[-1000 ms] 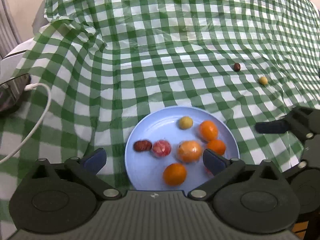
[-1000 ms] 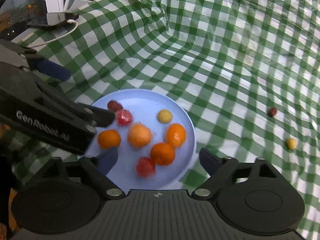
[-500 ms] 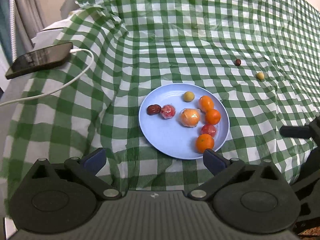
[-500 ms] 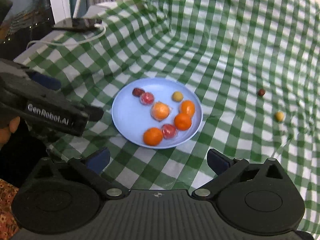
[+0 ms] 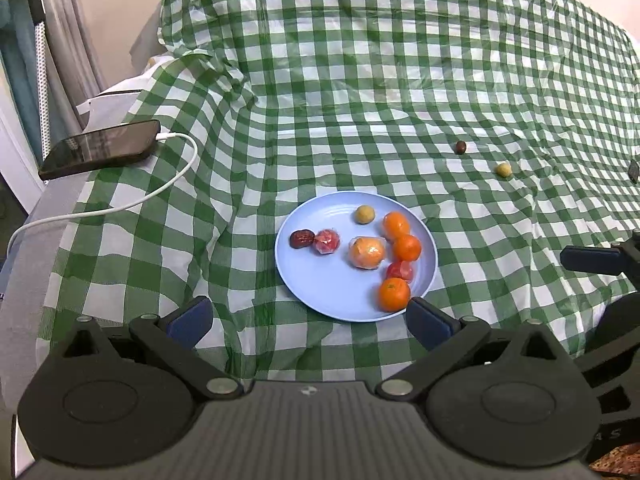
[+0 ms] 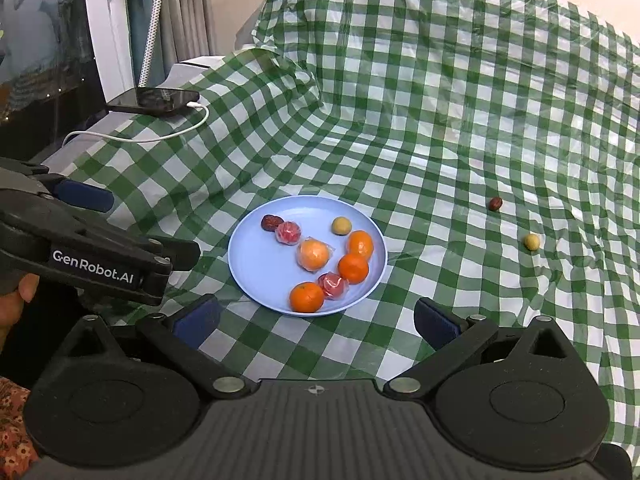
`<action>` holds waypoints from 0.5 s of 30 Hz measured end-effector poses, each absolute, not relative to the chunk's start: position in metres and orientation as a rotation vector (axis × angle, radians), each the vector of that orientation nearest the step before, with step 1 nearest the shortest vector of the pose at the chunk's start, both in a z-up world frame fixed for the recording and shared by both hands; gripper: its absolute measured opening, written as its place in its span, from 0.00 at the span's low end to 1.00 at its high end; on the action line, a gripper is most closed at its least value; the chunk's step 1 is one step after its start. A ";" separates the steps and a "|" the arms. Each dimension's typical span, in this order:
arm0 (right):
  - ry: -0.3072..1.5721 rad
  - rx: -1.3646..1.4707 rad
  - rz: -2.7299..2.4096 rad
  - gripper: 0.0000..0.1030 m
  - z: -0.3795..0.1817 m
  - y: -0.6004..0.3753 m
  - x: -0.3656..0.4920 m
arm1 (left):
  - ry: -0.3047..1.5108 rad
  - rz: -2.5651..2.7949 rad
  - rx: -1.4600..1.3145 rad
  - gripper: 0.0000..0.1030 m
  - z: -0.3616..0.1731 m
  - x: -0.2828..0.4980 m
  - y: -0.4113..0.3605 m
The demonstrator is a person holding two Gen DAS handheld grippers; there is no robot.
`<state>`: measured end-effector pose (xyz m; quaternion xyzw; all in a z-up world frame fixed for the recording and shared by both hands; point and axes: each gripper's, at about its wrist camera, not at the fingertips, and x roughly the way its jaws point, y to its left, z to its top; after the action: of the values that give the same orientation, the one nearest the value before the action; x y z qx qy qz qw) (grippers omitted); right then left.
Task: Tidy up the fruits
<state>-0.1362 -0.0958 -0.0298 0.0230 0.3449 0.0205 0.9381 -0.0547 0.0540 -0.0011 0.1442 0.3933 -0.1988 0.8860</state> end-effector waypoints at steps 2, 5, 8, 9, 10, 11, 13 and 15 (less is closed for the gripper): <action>0.700 0.046 0.042 0.99 -0.029 -0.095 -0.140 | 0.810 -0.417 0.304 1.00 0.001 -0.058 0.054; 0.689 0.045 0.041 0.99 -0.027 -0.094 -0.143 | 0.796 -0.422 0.312 1.00 0.003 -0.062 0.052; 0.685 0.044 0.040 0.99 -0.026 -0.093 -0.143 | 0.791 -0.425 0.311 1.00 0.004 -0.063 0.052; 0.684 0.043 0.040 0.99 -0.025 -0.093 -0.144 | 0.791 -0.424 0.310 1.00 0.004 -0.064 0.052; 0.684 0.043 0.040 0.99 -0.025 -0.093 -0.144 | 0.790 -0.425 0.310 1.00 0.004 -0.063 0.052; 0.684 0.043 0.040 0.99 -0.025 -0.093 -0.144 | 0.790 -0.425 0.310 1.00 0.004 -0.063 0.052; 0.685 0.044 0.039 0.99 -0.025 -0.092 -0.144 | 0.791 -0.423 0.310 1.00 0.003 -0.063 0.052; 0.688 0.042 0.040 0.99 -0.025 -0.091 -0.144 | 0.793 -0.423 0.309 1.00 0.003 -0.062 0.054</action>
<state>-0.1439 -0.0912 -0.0251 0.0208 0.3370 0.0196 0.9411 -0.0617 0.0538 0.0033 0.1489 0.3815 -0.2035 0.8893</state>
